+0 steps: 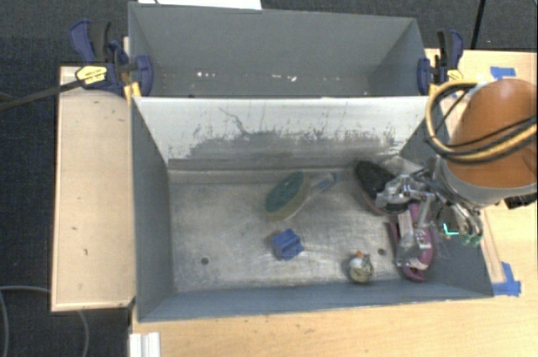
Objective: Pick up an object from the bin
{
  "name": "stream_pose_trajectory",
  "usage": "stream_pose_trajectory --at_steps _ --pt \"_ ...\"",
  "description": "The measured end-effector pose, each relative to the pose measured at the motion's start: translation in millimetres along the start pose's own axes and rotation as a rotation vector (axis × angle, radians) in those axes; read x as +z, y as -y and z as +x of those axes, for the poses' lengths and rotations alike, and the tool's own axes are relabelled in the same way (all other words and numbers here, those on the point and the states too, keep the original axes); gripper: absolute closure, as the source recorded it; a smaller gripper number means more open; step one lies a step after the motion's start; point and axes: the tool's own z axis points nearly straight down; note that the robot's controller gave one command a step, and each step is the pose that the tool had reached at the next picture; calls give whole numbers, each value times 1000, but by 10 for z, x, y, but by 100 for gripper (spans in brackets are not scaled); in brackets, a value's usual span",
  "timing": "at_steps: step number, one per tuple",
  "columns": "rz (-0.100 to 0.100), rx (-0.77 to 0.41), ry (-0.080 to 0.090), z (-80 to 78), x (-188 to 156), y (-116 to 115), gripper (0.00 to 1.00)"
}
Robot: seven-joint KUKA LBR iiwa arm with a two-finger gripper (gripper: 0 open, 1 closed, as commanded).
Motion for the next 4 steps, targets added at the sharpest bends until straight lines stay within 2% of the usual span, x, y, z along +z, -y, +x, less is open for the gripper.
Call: stream_pose_trajectory --at_steps 1,2,3,4 --pt "-5 71 3 -459 755 -847 0" --pt "-2 -137 11 -336 439 -1620 0" --pt "4 -357 32 -413 835 -1908 0" --pt "2 -362 9 -345 898 -1916 100"
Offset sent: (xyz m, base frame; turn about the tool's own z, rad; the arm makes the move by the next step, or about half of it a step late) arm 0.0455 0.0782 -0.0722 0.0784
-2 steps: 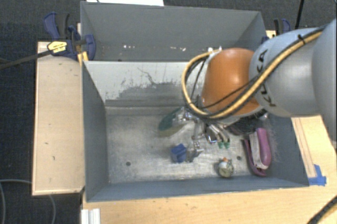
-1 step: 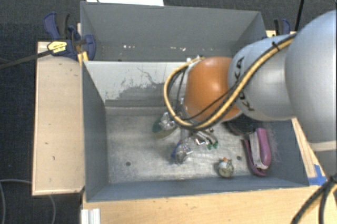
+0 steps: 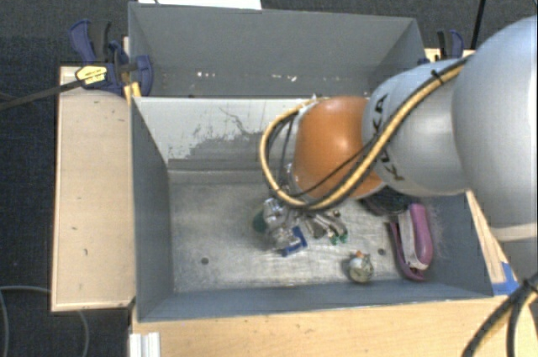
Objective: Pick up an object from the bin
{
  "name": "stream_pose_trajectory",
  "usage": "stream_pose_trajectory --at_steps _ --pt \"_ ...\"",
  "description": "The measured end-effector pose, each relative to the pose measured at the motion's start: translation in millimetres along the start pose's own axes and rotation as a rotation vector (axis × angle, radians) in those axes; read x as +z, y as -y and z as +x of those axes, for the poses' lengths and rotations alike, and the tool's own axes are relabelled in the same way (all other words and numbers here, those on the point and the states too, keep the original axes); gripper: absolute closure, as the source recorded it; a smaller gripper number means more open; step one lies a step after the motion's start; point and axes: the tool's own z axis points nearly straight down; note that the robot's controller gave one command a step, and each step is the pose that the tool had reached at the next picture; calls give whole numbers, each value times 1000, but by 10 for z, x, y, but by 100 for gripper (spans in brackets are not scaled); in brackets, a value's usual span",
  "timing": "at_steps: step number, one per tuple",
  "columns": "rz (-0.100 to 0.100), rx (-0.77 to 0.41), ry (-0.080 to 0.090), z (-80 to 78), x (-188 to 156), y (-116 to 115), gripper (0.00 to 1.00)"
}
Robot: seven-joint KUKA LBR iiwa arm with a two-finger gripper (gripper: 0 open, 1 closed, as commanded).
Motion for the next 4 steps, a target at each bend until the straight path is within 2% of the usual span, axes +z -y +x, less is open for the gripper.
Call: stream_pose_trajectory --at_steps 1,2,3,4 --pt "-1 -3 -3 7 12 -10 0" --pt "-4 68 -2 -326 135 803 0" --pt "-1 -153 5 -475 131 262 0" --pt "0 -152 6 -480 117 269 100"
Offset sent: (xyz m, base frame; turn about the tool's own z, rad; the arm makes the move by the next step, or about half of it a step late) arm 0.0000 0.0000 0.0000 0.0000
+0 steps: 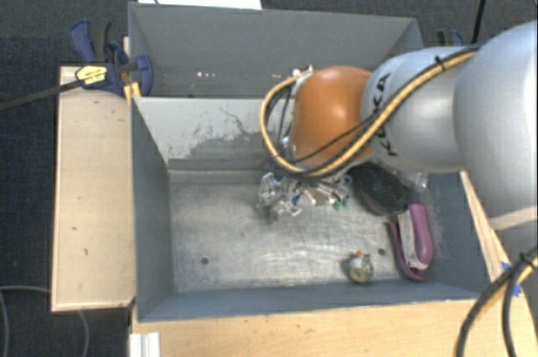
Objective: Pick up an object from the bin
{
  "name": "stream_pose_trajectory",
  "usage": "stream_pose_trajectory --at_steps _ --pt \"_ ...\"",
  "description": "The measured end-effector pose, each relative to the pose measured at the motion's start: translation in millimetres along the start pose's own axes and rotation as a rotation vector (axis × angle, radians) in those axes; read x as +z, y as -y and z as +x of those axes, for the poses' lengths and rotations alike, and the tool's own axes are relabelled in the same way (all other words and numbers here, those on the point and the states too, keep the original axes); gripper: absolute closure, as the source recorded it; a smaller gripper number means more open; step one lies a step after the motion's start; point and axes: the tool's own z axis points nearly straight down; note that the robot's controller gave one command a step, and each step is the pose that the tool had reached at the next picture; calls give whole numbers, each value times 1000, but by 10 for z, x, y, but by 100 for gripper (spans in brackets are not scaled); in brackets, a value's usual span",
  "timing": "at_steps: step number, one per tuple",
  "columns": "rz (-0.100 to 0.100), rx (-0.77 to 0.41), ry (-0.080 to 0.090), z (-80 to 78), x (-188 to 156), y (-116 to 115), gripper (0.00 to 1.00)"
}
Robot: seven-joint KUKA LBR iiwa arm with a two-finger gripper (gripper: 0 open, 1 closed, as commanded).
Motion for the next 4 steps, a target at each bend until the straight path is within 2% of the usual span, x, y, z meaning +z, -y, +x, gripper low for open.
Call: stream_pose_trajectory --at_steps 1,2,3,4 --pt "-1 1 -2 7 15 -2 0" --pt "-3 -23 -3 42 13 521 0" --pt "0 -26 0 25 -8 511 100" --pt "1 -290 1 149 -1953 164 100"
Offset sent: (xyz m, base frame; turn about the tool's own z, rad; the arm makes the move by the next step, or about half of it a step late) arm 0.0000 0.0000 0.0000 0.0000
